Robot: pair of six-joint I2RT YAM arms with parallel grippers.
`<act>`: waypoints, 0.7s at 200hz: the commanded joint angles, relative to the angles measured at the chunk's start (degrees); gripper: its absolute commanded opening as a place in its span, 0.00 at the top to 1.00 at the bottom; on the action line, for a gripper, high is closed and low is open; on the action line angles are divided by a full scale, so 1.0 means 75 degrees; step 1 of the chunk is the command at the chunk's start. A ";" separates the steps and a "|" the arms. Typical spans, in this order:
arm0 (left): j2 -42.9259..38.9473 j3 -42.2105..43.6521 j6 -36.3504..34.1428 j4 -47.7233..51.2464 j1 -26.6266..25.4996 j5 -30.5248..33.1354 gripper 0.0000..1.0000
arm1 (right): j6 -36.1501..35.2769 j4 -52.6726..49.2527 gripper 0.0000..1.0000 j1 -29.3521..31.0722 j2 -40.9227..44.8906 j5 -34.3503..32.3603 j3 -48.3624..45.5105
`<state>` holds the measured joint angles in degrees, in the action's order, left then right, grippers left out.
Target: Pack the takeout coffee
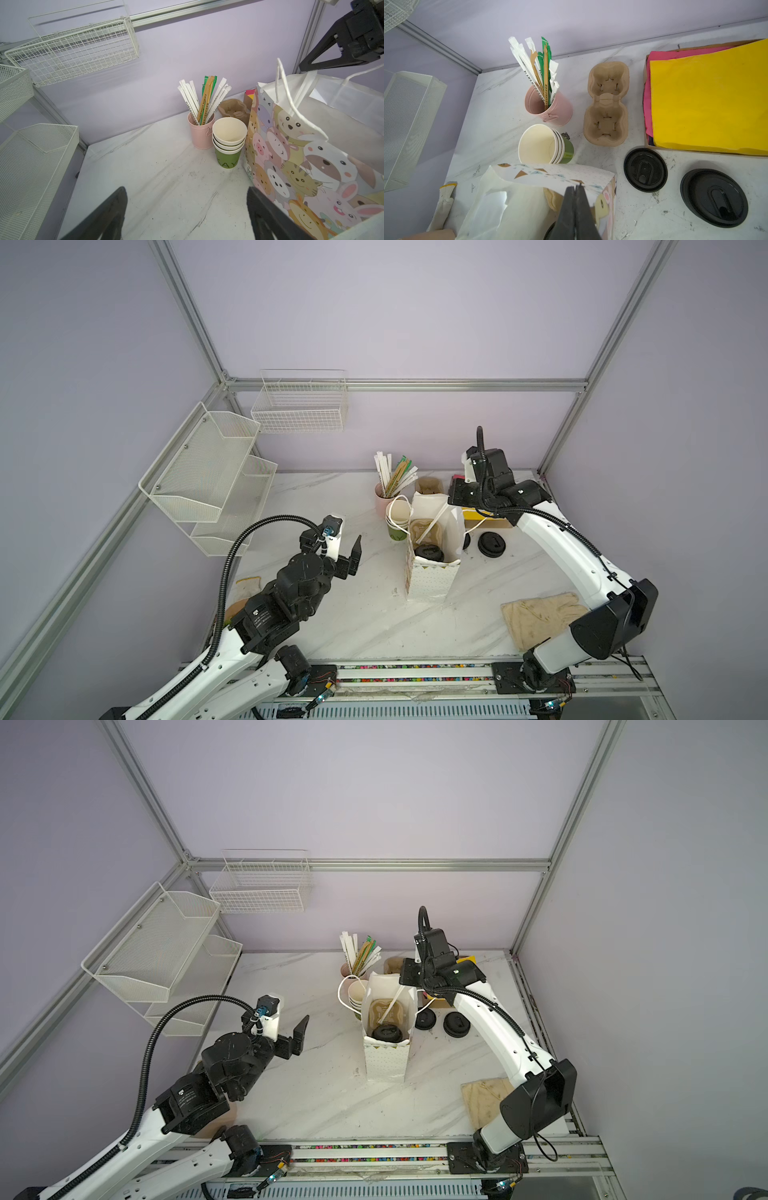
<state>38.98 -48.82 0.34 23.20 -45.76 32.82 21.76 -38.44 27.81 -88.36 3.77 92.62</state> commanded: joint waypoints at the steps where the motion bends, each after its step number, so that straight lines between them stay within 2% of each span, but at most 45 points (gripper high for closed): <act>1: -0.0074 0.0279 -0.0033 -0.0316 0.0043 0.0081 0.11 | -0.0087 -0.0132 1.00 0.0048 0.0435 0.0038 0.0389; 44: -0.0030 0.0345 -0.0026 -0.0362 0.0083 0.0076 0.11 | -0.0334 -0.0267 1.00 0.0075 0.0722 0.0126 0.0506; 67: -0.0042 0.0374 -0.0022 -0.0397 0.0122 0.0054 0.11 | -0.0541 -0.0221 1.00 0.0368 0.0857 -0.0099 0.0431; 113: -0.0030 0.0409 0.0019 -0.0416 0.0207 -0.0022 0.10 | -0.0700 -0.0356 1.00 0.1394 0.0583 -0.1277 0.0231; 140: -0.0055 0.0418 0.0048 -0.0379 0.0225 -0.0035 0.11 | -0.0687 -0.0332 1.00 0.1538 0.0496 -0.1651 -0.0038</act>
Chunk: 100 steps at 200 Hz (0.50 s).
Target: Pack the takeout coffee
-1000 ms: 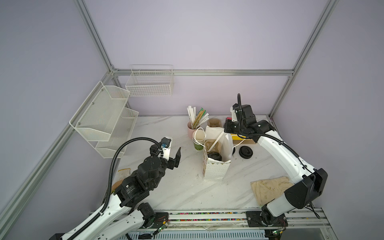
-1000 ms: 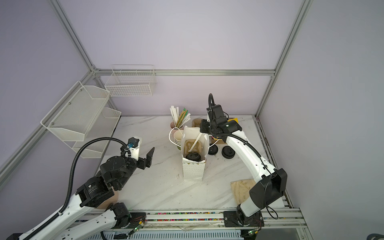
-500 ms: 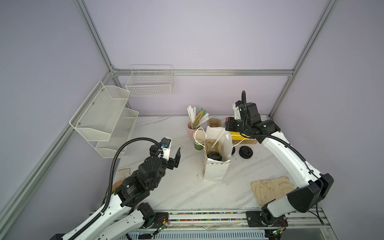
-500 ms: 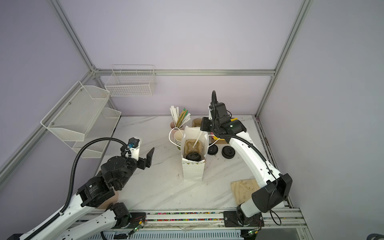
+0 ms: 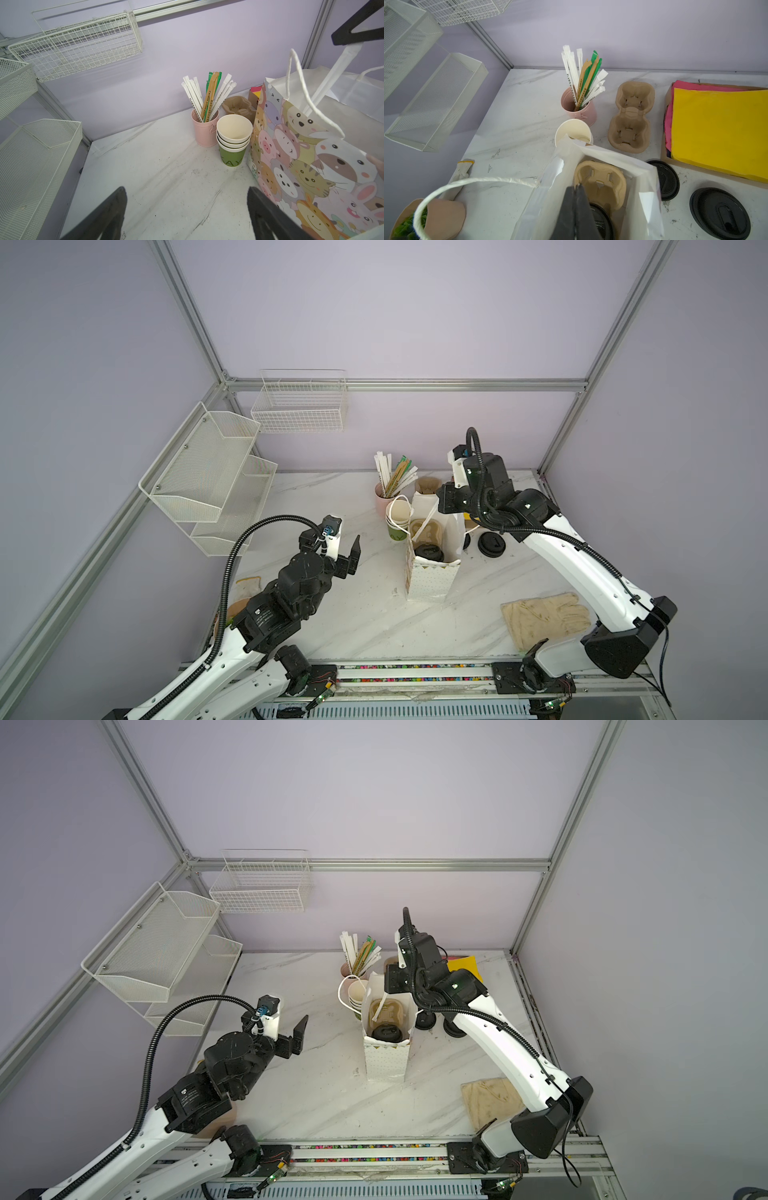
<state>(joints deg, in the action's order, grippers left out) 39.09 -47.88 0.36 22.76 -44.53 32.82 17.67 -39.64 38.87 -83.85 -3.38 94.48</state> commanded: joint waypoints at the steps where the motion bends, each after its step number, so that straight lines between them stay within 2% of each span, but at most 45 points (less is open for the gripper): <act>1: -0.0068 0.0297 0.0045 -0.0319 0.0070 -0.0038 0.11 | -0.0142 -0.0168 1.00 0.0071 -0.0111 -0.0710 -0.0295; 38: -0.0068 0.0321 0.0067 -0.0317 0.0078 -0.0063 0.10 | -0.0080 -0.0260 1.00 0.0251 -0.0433 -0.1147 -0.0698; 100: -0.0046 0.0339 0.0092 -0.0340 0.0127 -0.0133 0.10 | -0.0006 -0.0006 1.00 0.0406 -0.0630 -0.1175 -0.1125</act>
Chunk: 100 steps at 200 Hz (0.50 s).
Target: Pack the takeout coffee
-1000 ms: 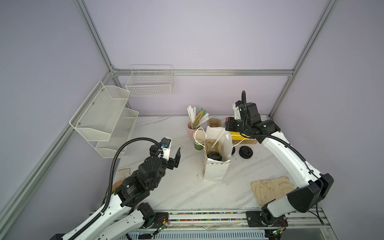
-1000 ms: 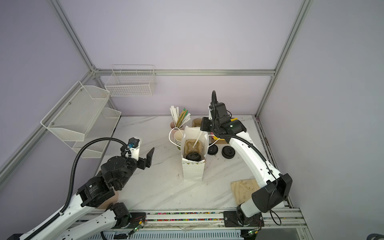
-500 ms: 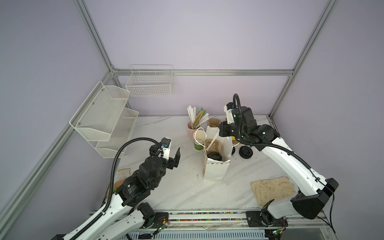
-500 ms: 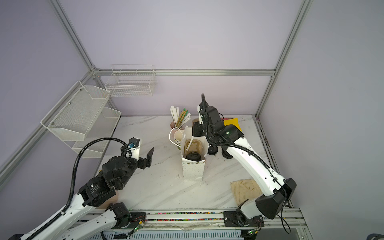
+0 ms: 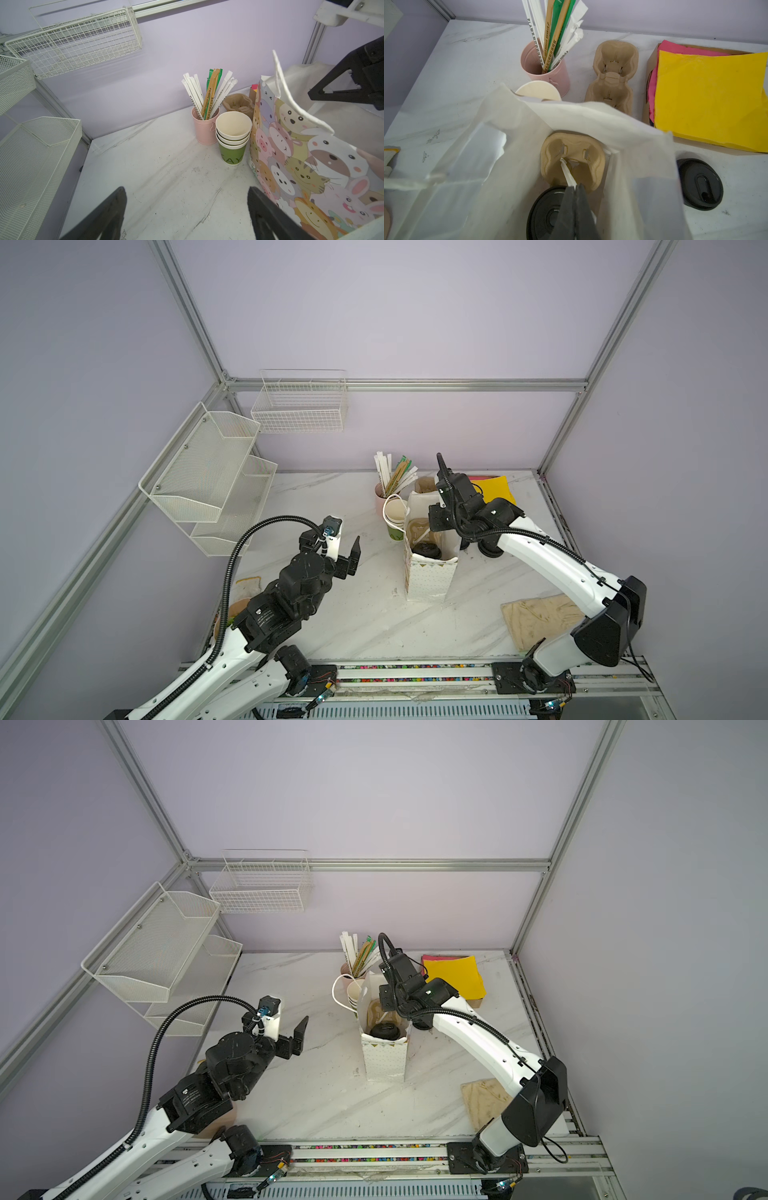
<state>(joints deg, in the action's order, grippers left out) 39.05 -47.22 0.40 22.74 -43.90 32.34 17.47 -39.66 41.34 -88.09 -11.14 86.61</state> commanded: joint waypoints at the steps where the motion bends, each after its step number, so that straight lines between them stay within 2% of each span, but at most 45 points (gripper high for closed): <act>1: -0.0039 0.0251 0.0087 -0.0337 0.0042 -0.0069 0.10 | 0.0023 0.0000 1.00 0.0077 -0.0071 -0.0142 -0.0081; 48: -0.0051 0.0278 0.0087 -0.0337 0.0076 -0.0093 0.10 | 0.0030 -0.0149 1.00 0.0088 0.0080 -0.0167 0.0241; 60: -0.0056 0.0283 0.0093 -0.0338 0.0076 -0.0110 0.10 | 0.0051 -0.0177 0.86 0.0086 0.0170 -0.0191 0.0303; 79: -0.0059 0.0284 0.0087 -0.0336 0.0089 -0.0127 0.09 | 0.0068 -0.0148 0.78 0.0088 0.0361 -0.0236 0.0359; 100: -0.0055 0.0278 0.0098 -0.0337 0.0089 -0.0137 0.09 | 0.0075 -0.0213 0.64 0.0082 0.0501 -0.0260 0.0599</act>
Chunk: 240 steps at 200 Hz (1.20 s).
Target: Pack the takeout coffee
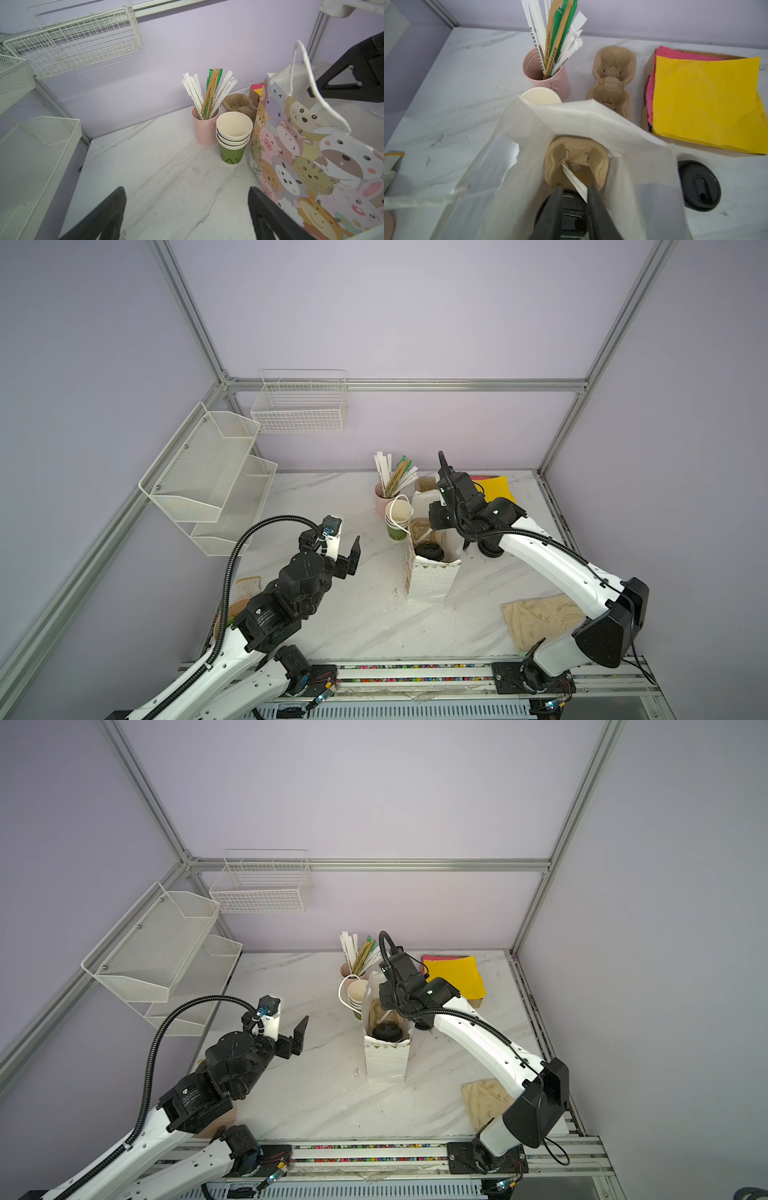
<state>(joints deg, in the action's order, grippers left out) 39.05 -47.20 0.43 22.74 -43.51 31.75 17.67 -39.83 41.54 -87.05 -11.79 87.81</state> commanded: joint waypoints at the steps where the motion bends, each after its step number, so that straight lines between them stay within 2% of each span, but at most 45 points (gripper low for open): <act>1: -0.0053 0.0273 0.0095 -0.0337 0.0042 -0.0060 0.09 | 0.0053 -0.0199 0.64 0.0054 0.0365 -0.0173 0.0459; 18: -0.0059 0.0275 0.0095 -0.0337 0.0056 -0.0073 0.09 | 0.0079 -0.0301 0.60 0.0058 0.0408 -0.0171 0.0801; 36: -0.0072 0.0278 0.0106 -0.0337 0.0047 -0.0072 0.09 | 0.0126 -0.0353 0.50 0.0052 0.0517 -0.0300 0.1141; 62: -0.0113 0.0303 0.0121 -0.0325 0.0047 -0.0060 0.08 | 0.0284 -0.0362 0.44 0.0018 0.0755 -0.1079 0.1427; 83: -0.0166 0.0322 0.0142 -0.0314 0.0047 -0.0049 0.08 | 0.0679 -0.0377 0.30 -0.0354 0.0969 -0.1661 0.1352; 92: -0.0218 0.0345 0.0142 -0.0325 0.0055 -0.0061 0.07 | 0.0819 -0.0351 0.28 -0.0810 0.1054 -0.1463 0.1239; 120: -0.0440 0.0524 0.0186 -0.0467 0.0047 -0.0177 0.03 | 0.1059 -0.0256 0.20 -0.2596 0.1004 -0.0029 0.0872; 159: -0.0542 0.0695 0.0250 -0.0646 0.0050 -0.0230 0.00 | 0.1424 -0.0241 0.14 -0.3824 0.0124 0.0665 0.0947; 186: -0.0505 0.0767 0.0289 -0.0723 0.0047 -0.0330 0.00 | 0.1748 -0.0236 0.11 -0.4206 -0.0870 0.0793 0.0993; 240: -0.0518 0.0905 0.0290 -0.0899 0.0047 -0.0201 0.00 | 0.2059 0.0302 0.10 -0.4318 -0.2716 0.0473 0.1185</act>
<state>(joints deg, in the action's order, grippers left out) 35.40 -42.87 1.96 19.14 -43.51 30.24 30.92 -39.77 9.61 -103.68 -7.66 95.24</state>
